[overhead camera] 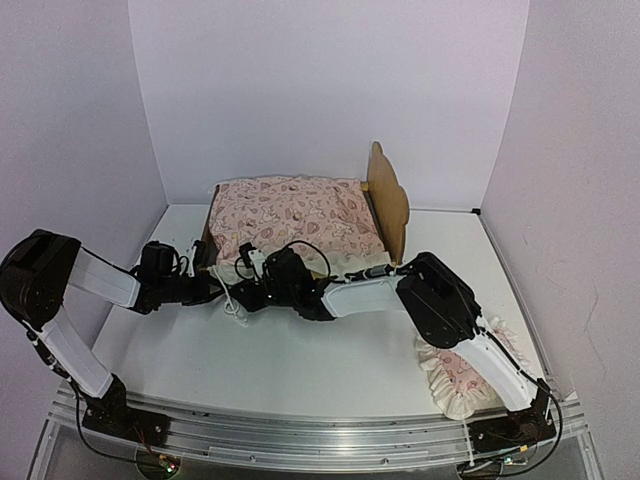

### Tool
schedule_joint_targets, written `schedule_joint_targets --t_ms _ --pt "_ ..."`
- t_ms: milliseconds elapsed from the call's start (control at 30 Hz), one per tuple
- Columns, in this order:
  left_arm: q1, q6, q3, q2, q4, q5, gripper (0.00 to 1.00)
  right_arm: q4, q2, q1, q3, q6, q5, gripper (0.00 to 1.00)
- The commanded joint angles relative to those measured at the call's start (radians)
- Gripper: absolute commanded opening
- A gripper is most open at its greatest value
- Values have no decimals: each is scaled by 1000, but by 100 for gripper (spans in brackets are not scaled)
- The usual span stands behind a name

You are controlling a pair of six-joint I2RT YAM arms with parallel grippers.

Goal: Set up the pet bed

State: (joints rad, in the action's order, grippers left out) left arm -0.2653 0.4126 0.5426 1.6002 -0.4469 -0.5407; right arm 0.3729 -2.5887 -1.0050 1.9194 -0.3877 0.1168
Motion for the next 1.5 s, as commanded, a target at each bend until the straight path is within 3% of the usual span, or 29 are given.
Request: schedule_joint_targets --t_ms 0,433,767,1000,1233,1333,1467 --pt "1 -7 11 9 -42 -13 0 20 -38 -7 69 10 30 19" --pt "1 14 4 9 -74 -49 0 15 -80 -9 110 14 41 23" --pt "1 36 1 -3 -15 -61 0 52 -36 -9 52 40 -43 0" --pt "3 4 62 -78 216 22 5 101 63 -10 -81 66 -100 0" --pt "3 57 203 -112 620 197 3 115 106 -14 -130 72 -102 0" --pt "3 17 251 -141 745 178 1 127 120 -20 -143 90 -111 0" --pt "-14 -136 235 -253 724 96 1 159 143 -31 -162 133 -106 0"
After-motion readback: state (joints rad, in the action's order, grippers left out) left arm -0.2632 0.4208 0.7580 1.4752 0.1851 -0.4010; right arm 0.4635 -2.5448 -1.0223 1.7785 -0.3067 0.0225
